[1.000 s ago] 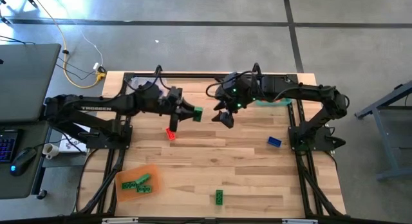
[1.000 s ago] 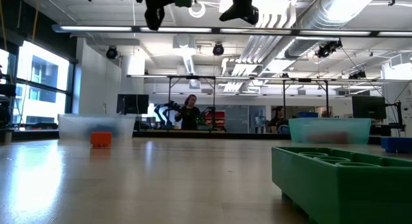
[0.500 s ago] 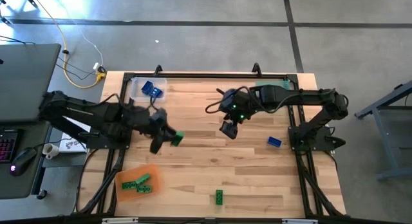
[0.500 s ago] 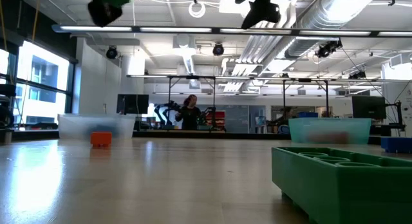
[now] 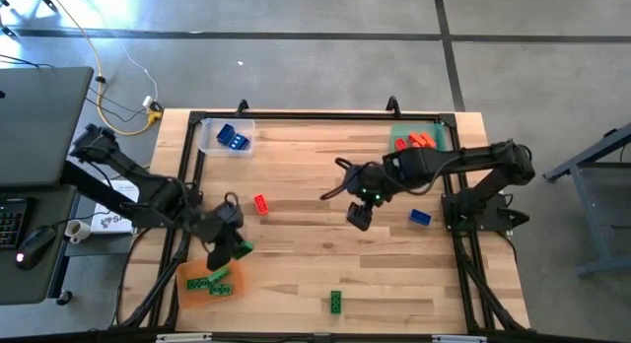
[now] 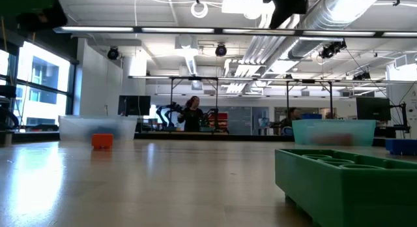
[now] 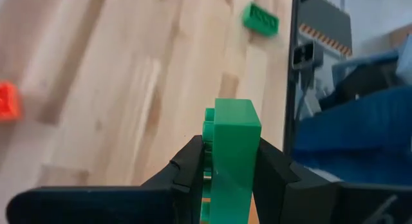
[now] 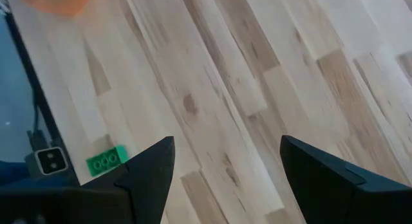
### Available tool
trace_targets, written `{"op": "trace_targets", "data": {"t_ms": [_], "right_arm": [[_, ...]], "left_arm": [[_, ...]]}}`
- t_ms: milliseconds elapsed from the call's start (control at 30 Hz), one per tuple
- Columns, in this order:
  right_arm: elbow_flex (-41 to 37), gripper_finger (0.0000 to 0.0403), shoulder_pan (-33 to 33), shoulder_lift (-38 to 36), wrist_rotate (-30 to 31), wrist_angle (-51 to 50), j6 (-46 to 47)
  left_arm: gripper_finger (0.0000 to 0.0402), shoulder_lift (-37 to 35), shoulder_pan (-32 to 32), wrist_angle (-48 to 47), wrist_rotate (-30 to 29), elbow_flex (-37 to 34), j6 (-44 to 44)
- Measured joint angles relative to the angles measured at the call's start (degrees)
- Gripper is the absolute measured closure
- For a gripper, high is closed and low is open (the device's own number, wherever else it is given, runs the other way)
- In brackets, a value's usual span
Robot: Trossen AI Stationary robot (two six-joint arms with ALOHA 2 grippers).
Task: Sort & place blocks by color
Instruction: Put the right green game piece into the orange bin
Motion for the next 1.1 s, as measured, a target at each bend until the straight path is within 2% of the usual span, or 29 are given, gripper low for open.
{"op": "trace_targets", "data": {"t_ms": [300,633,1100], "right_arm": [[0.0,0.0135,5.2,0.0,4.3,-3.9,6.4],[0.0,0.0135,10.0,0.0,6.2,-5.3,10.4],[0.0,0.0135,13.0,0.0,9.3,-6.2,16.1]], "left_arm": [[0.0329,6.6,-8.7,-1.6,1.2,0.0,-6.6],[0.0328,14.2,-14.3,-1.7,4.5,0.0,-8.5],[0.0317,21.3,-16.2,-1.6,5.9,0.0,-9.4]]}}
